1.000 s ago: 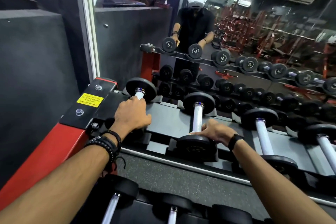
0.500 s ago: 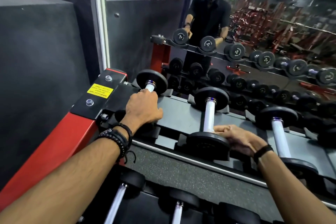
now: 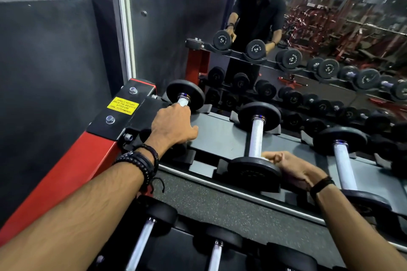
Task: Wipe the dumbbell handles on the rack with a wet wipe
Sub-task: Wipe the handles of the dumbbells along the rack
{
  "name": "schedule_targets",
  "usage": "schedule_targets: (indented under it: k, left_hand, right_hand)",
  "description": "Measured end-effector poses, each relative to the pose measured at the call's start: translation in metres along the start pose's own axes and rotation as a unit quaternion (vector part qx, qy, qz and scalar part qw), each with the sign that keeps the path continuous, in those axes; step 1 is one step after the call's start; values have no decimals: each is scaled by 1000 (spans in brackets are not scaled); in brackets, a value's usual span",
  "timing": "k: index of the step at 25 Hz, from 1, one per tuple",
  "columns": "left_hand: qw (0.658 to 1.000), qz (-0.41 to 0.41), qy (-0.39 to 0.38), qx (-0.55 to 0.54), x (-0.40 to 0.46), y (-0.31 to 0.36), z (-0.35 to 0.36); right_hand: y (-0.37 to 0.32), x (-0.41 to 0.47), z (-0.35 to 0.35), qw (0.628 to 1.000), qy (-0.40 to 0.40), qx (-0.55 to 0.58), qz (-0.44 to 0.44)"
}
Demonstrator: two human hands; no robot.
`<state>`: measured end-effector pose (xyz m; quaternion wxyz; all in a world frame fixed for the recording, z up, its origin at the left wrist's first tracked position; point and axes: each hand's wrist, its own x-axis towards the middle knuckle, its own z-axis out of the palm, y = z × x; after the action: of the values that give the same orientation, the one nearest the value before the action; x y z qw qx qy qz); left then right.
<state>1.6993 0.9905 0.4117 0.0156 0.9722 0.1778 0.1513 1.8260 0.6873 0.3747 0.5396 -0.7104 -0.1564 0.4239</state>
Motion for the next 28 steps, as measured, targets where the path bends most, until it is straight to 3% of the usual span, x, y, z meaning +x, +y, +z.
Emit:
schedule_targets:
  k: [4,8,14,18,23,28]
  left_hand:
    - [1000,0,1,2,1,0,0]
    - [1000,2,3,1,0,0,-1]
    - [1000,0,5,2,1,-1,1]
    - [1000,3,12,-3,-1,0,0]
    - [1000,4,18,-3,1,-1,2]
    - [1000,1,22,-2,1,-2,3]
  right_hand:
    - [-8,-3,13,994,69,-88,-16]
    - [-12,10,12,949,166,-268,-27]
    - [-32,7,29,962,196,-190,11]
    - [-43,1,33,983,159,-24,92]
    - [-44,4,44,989,119,-16,90]
    - [-47,7,38,975,165,-138,52]
